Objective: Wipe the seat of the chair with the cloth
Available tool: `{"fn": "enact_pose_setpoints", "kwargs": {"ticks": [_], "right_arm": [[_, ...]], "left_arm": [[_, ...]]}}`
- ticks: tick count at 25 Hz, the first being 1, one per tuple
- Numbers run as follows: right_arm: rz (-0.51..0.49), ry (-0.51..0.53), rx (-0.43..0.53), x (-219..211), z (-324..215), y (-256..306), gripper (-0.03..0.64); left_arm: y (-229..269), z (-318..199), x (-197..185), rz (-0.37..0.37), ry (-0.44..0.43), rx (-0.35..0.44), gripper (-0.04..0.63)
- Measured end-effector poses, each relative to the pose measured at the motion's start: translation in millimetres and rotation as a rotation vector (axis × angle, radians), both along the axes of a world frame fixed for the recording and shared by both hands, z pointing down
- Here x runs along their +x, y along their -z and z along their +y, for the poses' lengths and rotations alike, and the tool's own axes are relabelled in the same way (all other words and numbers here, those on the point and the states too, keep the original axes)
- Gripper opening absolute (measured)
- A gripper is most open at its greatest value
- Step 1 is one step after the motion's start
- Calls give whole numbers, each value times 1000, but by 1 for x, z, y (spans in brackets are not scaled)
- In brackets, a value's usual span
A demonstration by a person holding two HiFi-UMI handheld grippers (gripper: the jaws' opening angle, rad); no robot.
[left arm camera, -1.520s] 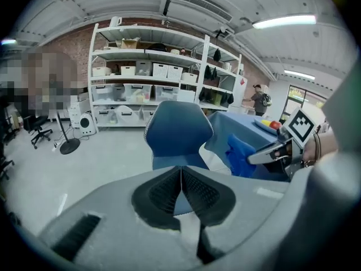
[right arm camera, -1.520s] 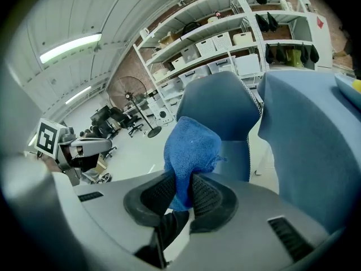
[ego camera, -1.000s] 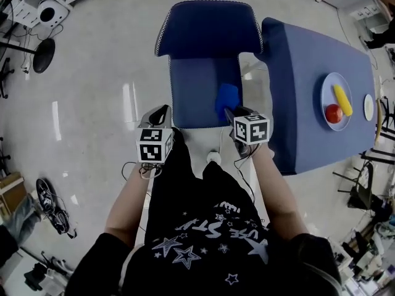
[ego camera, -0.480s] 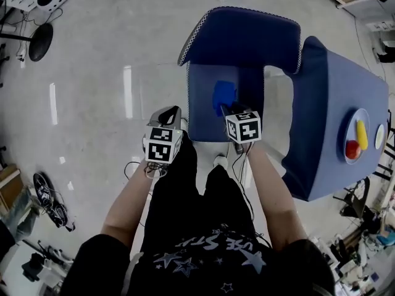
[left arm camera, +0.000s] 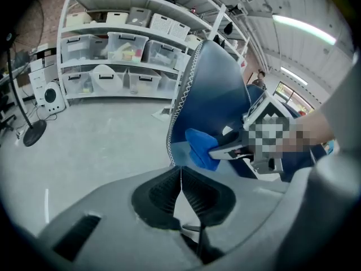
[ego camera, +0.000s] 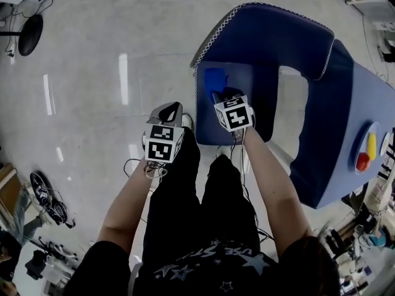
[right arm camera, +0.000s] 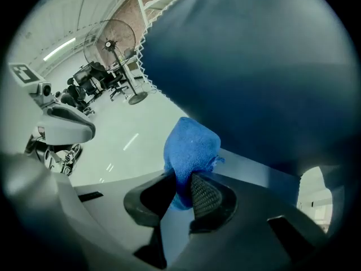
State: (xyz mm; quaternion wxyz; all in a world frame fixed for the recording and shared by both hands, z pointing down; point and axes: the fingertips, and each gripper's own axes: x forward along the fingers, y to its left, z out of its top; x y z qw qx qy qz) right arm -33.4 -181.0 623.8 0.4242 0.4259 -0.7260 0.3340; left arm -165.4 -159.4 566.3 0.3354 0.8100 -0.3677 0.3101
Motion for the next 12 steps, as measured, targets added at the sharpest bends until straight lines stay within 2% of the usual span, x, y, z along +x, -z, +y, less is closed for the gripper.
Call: {"fn": "enact_pose_setpoints", "kwargs": {"ticks": [9, 12], "right_arm": [[-46, 104, -34, -35, -18, -47, 66], [-58, 101, -45, -36, -21, -62, 66]], "left_arm": [[-32, 1, -6, -28, -12, -18, 21], [-35, 6, 2, -38, -18, -25, 21]]}}
